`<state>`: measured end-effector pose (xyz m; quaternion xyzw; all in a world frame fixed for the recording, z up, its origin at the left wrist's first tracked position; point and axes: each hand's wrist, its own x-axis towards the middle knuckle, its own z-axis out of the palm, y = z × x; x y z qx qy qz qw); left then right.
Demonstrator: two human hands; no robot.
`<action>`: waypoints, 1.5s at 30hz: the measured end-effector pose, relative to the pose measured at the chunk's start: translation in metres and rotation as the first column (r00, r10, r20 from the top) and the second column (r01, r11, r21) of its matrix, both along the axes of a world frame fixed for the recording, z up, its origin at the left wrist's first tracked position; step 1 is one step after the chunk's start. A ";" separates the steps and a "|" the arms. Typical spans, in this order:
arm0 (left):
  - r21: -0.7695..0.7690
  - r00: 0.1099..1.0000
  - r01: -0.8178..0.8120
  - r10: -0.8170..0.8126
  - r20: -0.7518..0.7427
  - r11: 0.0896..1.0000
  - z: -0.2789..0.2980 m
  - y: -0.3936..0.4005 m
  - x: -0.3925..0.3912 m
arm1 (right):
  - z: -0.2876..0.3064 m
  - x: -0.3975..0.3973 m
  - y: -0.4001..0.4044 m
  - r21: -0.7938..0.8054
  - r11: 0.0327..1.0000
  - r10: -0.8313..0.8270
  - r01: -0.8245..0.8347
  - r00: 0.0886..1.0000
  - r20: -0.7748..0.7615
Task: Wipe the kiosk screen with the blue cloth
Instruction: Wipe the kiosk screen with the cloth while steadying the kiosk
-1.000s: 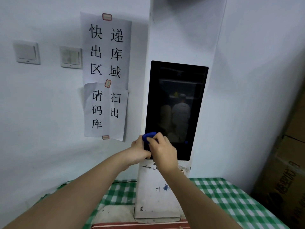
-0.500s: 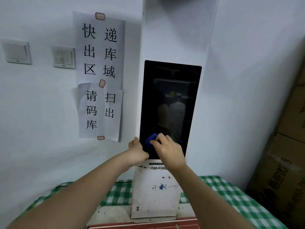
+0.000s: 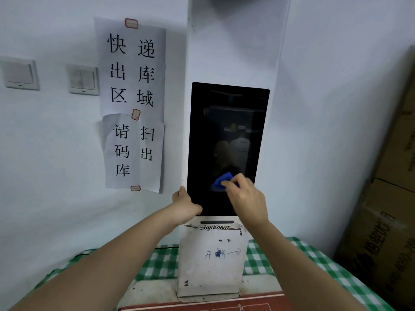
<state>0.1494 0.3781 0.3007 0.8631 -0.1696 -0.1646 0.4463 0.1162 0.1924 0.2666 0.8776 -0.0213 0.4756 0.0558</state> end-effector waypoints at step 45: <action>-0.080 0.992 -0.123 0.124 0.007 0.989 0.004 -0.026 -0.013 | -0.008 -0.026 -0.033 0.350 0.934 -0.093 0.067 0.994 0.057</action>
